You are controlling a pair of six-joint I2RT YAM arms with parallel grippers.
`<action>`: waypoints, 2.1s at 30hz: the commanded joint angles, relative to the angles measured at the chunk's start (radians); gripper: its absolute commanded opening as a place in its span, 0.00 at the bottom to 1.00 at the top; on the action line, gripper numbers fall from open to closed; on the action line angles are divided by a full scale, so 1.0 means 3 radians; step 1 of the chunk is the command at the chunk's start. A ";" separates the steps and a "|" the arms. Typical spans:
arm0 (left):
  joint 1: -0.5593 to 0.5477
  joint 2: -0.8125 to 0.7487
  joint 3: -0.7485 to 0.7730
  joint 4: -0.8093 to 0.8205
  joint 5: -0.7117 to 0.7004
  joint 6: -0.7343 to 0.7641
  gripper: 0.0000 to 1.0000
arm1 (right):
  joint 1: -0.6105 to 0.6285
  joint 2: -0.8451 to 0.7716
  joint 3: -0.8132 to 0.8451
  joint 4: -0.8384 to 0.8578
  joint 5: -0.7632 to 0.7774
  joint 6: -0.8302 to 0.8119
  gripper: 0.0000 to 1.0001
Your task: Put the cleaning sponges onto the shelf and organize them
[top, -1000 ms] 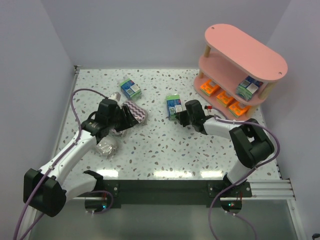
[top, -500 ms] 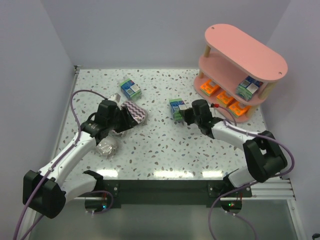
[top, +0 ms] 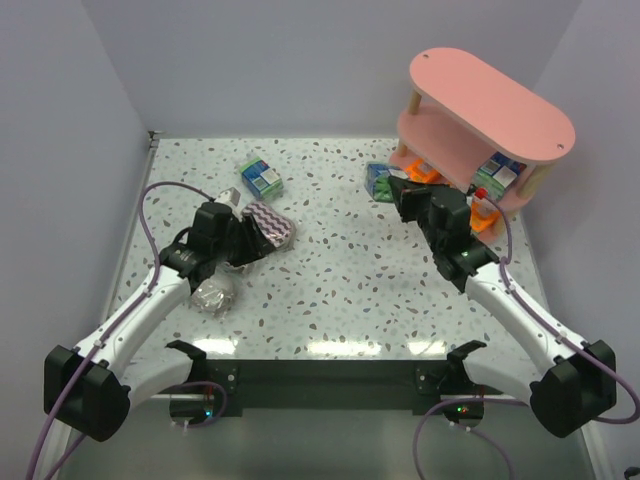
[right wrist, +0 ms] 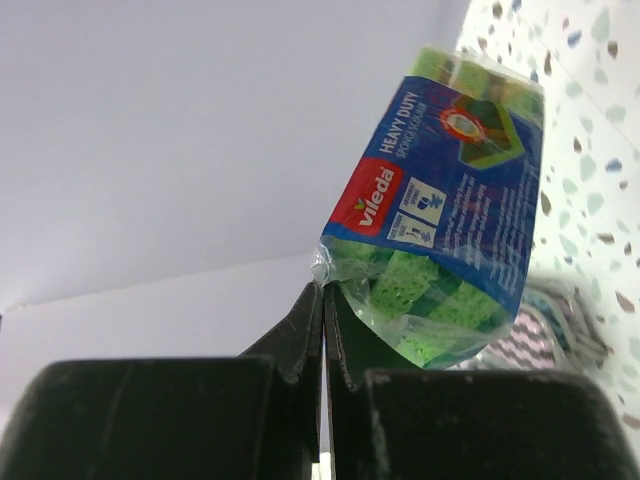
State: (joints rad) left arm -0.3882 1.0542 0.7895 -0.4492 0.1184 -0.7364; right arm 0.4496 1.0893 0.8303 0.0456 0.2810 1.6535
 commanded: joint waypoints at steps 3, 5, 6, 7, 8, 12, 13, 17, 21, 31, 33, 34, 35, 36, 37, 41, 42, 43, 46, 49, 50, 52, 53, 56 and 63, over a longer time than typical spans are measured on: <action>0.0021 -0.0027 0.0032 0.0086 0.0091 0.0077 0.51 | -0.0245 -0.0098 0.0142 0.0374 0.0361 -0.0193 0.00; 0.0021 -0.0037 0.0048 0.0086 0.0086 0.0077 0.50 | -0.0292 -0.0144 0.0182 0.0518 0.0515 -0.0296 0.00; 0.0021 -0.0037 0.0053 0.0086 0.0091 0.0077 0.51 | -0.0307 -0.0149 0.0193 0.0563 0.0652 -0.0413 0.00; 0.0021 -0.0042 0.0058 0.0086 0.0091 0.0072 0.50 | -0.0332 -0.0159 0.0188 0.0645 0.0699 -0.0474 0.00; 0.0021 -0.0047 0.0068 0.0081 0.0101 0.0077 0.50 | -0.0393 -0.0149 0.0173 0.0828 0.0720 -0.0541 0.00; 0.0021 -0.0042 0.0099 0.0035 0.0111 0.0097 0.50 | -0.0573 -0.0077 0.0213 0.1050 0.0536 -0.0491 0.00; 0.0021 -0.0047 0.0109 0.0025 0.0101 0.0108 0.50 | -0.0583 -0.0067 0.0224 0.1131 0.0491 -0.0506 0.00; 0.0021 -0.0052 0.0130 0.0004 0.0101 0.0128 0.50 | -0.0614 -0.0062 0.0244 0.1249 0.0551 -0.0602 0.00; 0.0021 -0.0037 0.0125 -0.0006 0.0101 0.0154 0.50 | -0.0645 -0.0077 0.0331 0.1218 0.0730 -0.0853 0.00; 0.0021 -0.0001 0.0114 -0.0001 0.0127 0.0200 0.50 | -0.0645 0.0173 0.0336 0.1132 0.1165 -0.1360 0.00; 0.0021 0.0009 0.0109 -0.0006 0.0127 0.0220 0.50 | -0.0650 0.0250 0.0341 0.1106 0.1170 -0.1375 0.00; 0.0021 0.0009 0.0114 -0.0006 0.0127 0.0220 0.50 | -0.0650 0.0285 0.0341 0.1040 0.1175 -0.1350 0.00; 0.0021 0.0009 0.0109 -0.0011 0.0122 0.0215 0.50 | -0.0650 0.0336 0.0331 0.1039 0.1196 -0.1314 0.00; 0.0026 -0.0001 0.0099 -0.0006 0.0122 0.0215 0.50 | -0.0650 0.0352 0.0316 0.1039 0.1216 -0.1309 0.00; 0.0026 -0.0006 0.0084 -0.0011 0.0122 0.0210 0.50 | -0.0650 0.0367 0.0321 0.0979 0.1292 -0.1283 0.00; 0.0026 -0.0042 0.0022 0.0019 0.0127 0.0190 0.50 | -0.0650 0.0465 0.0408 0.0646 0.1477 -0.1100 0.00; 0.0026 -0.0047 0.0007 0.0025 0.0127 0.0174 0.50 | -0.0650 0.0495 0.0418 0.0590 0.1522 -0.1048 0.00; 0.0026 -0.0047 -0.0003 0.0030 0.0132 0.0169 0.50 | -0.0650 0.0506 0.0443 0.0488 0.1558 -0.0997 0.00; 0.0031 -0.0042 -0.0014 0.0050 0.0147 0.0154 0.49 | -0.0645 0.0572 0.0510 0.0354 0.1691 -0.0787 0.00; 0.0031 -0.0037 -0.0008 0.0040 0.0137 0.0159 0.49 | -0.0640 0.0684 0.0673 0.0039 0.1789 -0.0660 0.00; 0.0031 -0.0037 -0.0014 0.0035 0.0137 0.0154 0.49 | -0.0645 0.0705 0.0699 -0.0008 0.1814 -0.0568 0.00; 0.0031 -0.0042 -0.0008 0.0020 0.0127 0.0159 0.49 | -0.0645 0.0786 0.0770 -0.0141 0.1891 -0.0476 0.00; 0.0036 -0.0042 -0.0008 0.0014 0.0127 0.0159 0.49 | -0.0645 0.0817 0.0806 -0.0268 0.1916 -0.0323 0.00; 0.0031 -0.0052 0.0002 -0.0001 0.0117 0.0159 0.49 | -0.0629 0.0914 0.0929 -0.0514 0.2008 -0.0159 0.00; 0.0036 -0.0032 0.0038 -0.0047 0.0096 0.0164 0.49 | -0.0604 0.1042 0.1006 -0.0791 0.2142 0.0138 0.00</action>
State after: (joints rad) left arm -0.3862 1.0561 0.7887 -0.4545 0.1490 -0.6949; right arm 0.2626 1.3926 1.0943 -0.1242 0.8310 1.6180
